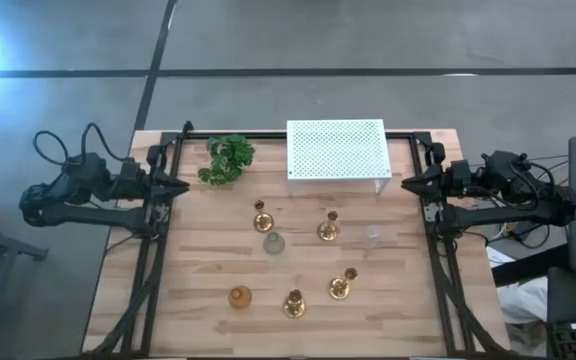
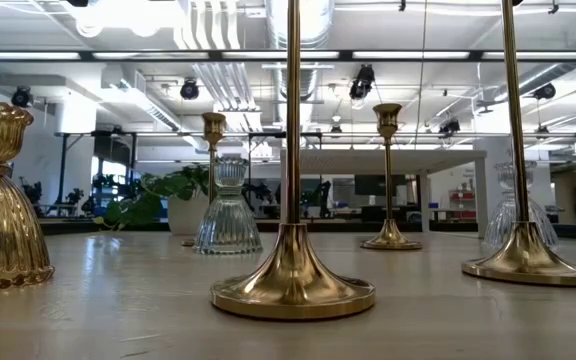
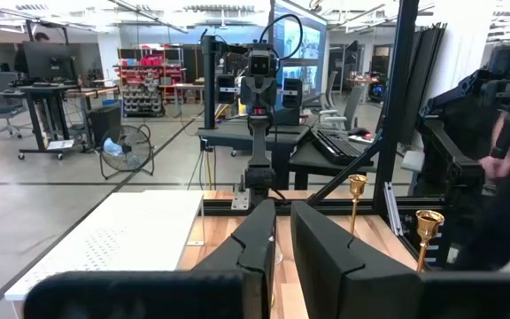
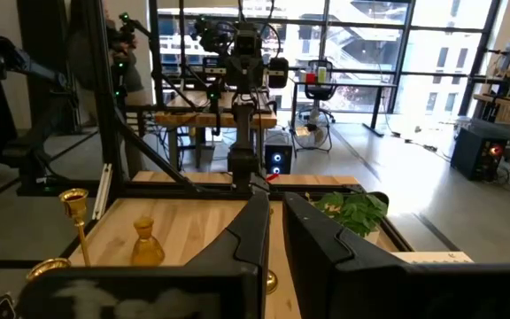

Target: Pick & Place candle stick holders

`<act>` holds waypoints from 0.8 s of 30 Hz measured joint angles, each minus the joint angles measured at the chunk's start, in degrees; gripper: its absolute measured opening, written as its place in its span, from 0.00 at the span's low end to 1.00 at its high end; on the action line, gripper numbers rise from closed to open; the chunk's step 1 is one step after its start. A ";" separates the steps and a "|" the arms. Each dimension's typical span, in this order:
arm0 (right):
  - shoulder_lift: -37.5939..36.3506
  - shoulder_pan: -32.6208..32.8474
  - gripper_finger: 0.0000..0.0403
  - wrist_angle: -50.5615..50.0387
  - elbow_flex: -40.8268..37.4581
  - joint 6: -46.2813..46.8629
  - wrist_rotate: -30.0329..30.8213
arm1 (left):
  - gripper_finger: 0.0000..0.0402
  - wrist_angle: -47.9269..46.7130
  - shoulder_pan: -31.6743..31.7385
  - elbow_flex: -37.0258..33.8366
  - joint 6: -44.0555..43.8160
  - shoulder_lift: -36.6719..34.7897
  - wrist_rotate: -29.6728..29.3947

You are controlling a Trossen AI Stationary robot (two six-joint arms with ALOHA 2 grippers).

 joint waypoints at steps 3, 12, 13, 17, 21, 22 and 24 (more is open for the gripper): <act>-0.02 0.00 0.08 0.00 0.00 0.00 0.00 | 0.11 -0.01 0.00 0.00 0.00 -0.02 0.00; -0.01 -0.01 0.08 0.00 0.00 0.00 0.00 | 0.11 0.01 0.02 0.00 0.00 0.01 0.00; 0.00 -0.02 0.08 -0.01 0.00 0.00 -0.02 | 0.11 -0.01 0.00 0.00 0.00 0.01 0.00; -0.02 0.00 0.08 -0.01 0.00 0.00 -0.01 | 0.11 -0.01 0.01 0.00 0.00 0.00 0.00; 0.00 0.00 0.08 0.42 0.00 0.02 0.00 | 0.11 0.01 0.02 0.00 0.00 0.01 0.00; 0.00 -0.01 0.08 0.80 0.00 0.00 0.00 | 0.11 -0.01 0.02 0.00 0.00 0.00 0.00; 0.00 -0.02 0.08 2.41 0.00 0.06 0.05 | 0.11 -0.01 0.00 0.00 0.00 -0.02 0.00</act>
